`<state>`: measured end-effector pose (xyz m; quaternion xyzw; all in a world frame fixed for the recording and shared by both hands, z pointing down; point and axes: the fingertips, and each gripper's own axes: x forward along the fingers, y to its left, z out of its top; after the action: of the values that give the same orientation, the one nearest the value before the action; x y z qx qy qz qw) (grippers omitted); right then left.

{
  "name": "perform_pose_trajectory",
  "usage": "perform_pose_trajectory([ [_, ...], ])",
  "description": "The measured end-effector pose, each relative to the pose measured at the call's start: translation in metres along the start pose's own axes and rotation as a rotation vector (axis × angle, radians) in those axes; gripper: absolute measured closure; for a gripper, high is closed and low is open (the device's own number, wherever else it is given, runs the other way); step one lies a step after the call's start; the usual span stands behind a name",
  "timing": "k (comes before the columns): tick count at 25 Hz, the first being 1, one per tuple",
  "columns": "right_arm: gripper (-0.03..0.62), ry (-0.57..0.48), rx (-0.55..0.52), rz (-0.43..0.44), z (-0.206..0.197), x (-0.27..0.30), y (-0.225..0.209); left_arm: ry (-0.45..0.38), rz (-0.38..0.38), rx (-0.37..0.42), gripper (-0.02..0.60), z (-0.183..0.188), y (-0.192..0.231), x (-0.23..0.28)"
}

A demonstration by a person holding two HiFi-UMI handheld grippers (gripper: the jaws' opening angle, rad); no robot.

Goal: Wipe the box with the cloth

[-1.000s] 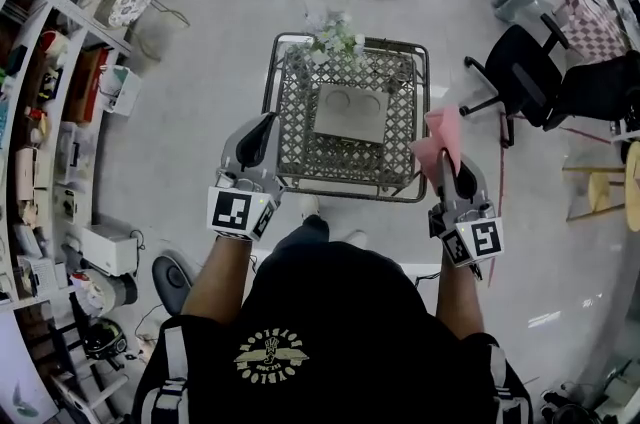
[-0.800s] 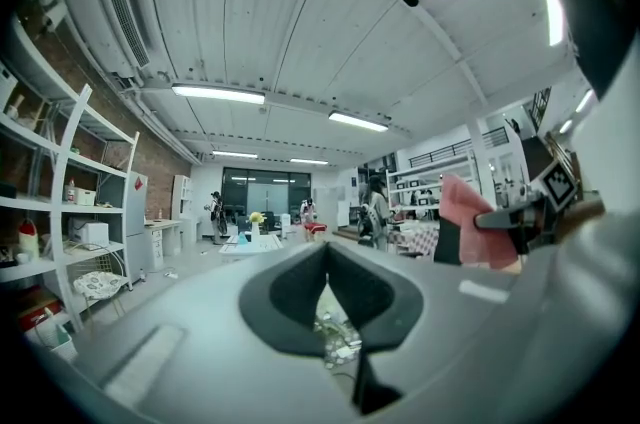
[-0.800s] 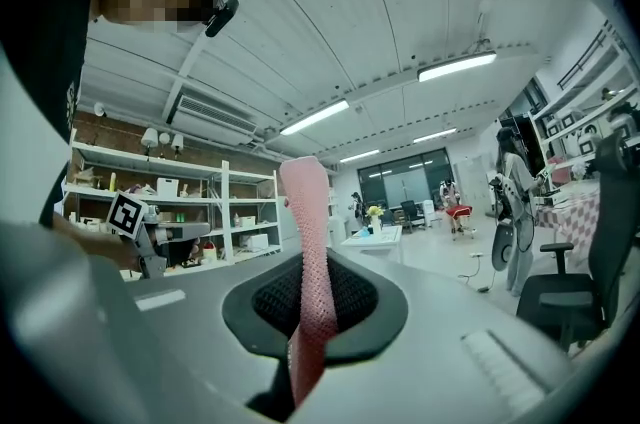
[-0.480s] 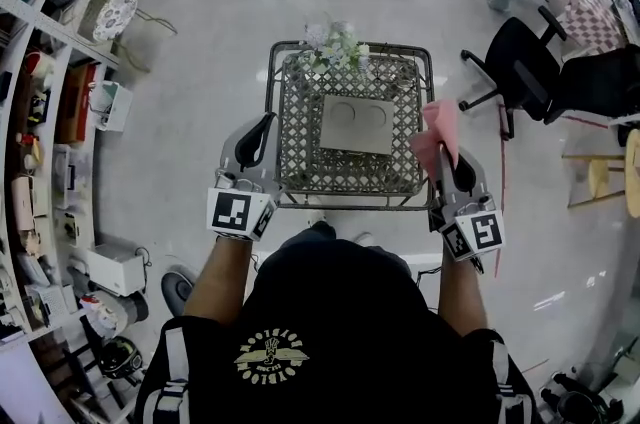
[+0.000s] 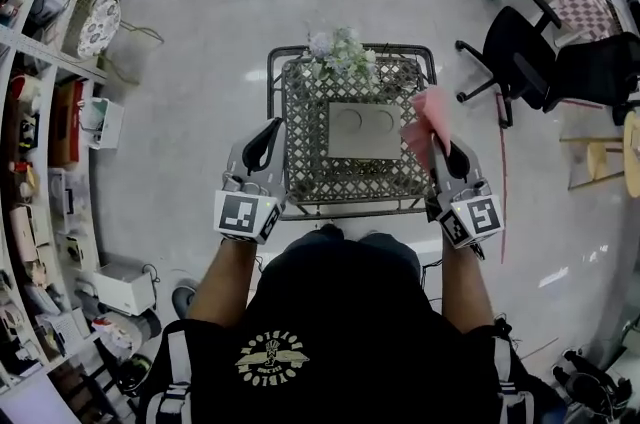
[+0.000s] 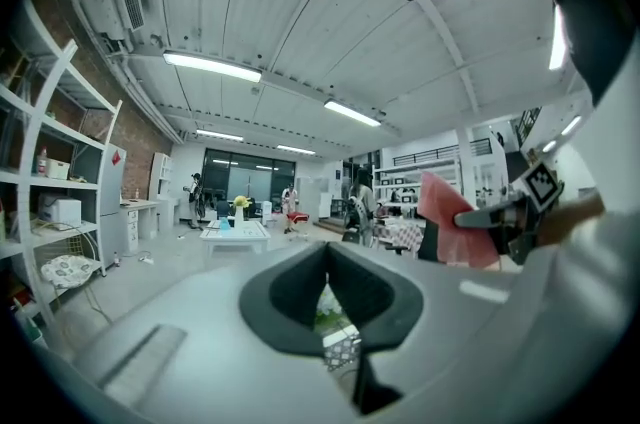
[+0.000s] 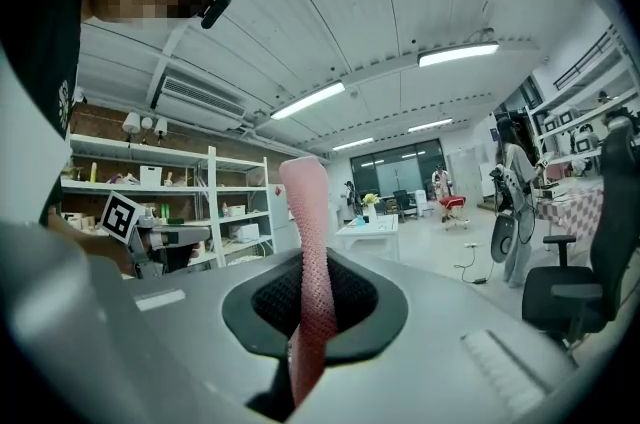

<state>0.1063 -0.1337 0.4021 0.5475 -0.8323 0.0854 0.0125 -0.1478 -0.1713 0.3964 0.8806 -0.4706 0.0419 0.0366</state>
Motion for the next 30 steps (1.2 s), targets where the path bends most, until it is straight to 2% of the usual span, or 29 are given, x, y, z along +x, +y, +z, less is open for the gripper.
perform_pose_trajectory([
  [6,0.577,0.029,0.014,0.014,-0.011,0.030,0.009,0.006,-0.021,-0.014,0.581,-0.013,0.016,0.018],
  [12,0.577,0.106,0.007,0.078,-0.048,0.059,0.012,0.040,-0.022,-0.034,0.581,-0.034,0.015,0.044],
  [17,0.577,0.199,0.023,0.150,-0.097,0.079,0.009,0.065,0.005,-0.045,0.581,-0.045,0.006,0.066],
  [24,0.577,0.346,0.022,0.262,-0.165,0.117,0.015,0.099,0.065,-0.061,0.581,-0.054,0.017,0.081],
  [30,0.577,0.513,0.071,0.334,-0.253,0.154,0.019,0.140,0.127,-0.075,0.581,-0.074,0.025,0.075],
])
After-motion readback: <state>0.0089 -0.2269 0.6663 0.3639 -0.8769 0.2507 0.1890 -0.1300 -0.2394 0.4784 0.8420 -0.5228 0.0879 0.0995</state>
